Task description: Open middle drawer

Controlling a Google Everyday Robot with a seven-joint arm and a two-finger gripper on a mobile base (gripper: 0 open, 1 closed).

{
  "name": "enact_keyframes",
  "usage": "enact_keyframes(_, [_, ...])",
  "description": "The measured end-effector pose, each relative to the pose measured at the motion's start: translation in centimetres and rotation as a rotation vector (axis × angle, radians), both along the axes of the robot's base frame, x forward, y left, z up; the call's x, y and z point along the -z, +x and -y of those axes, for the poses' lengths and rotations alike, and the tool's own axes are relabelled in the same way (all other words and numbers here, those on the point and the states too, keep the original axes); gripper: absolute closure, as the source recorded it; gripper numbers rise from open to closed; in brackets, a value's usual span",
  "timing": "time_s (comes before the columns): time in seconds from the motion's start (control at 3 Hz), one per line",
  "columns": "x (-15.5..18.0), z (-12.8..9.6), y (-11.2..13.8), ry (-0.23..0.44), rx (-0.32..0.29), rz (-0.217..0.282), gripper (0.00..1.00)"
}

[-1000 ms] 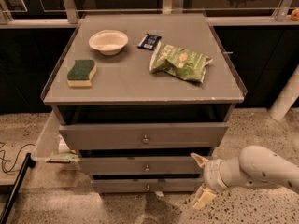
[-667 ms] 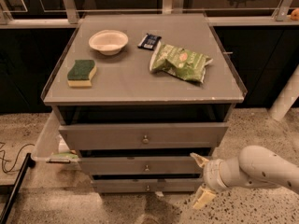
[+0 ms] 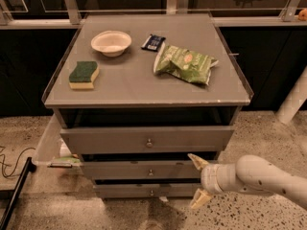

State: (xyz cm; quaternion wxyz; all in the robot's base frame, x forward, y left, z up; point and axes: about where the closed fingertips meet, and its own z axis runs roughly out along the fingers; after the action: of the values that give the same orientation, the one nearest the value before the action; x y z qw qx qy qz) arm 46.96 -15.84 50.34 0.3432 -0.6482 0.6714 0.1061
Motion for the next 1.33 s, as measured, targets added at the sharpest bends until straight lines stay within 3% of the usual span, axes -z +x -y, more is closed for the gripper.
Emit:
enact_keyframes(0.33, [2.0,-0.1,1.4,-0.032,-0.017,0.094,0.0])
enact_keyframes(0.67, [3.8,0.7,2.4,-0.076,-0.018,0.156,0.0])
enact_keyframes(1.33, [5.8,2.3,4.8,-0.09,-0.036,0.174,0.0])
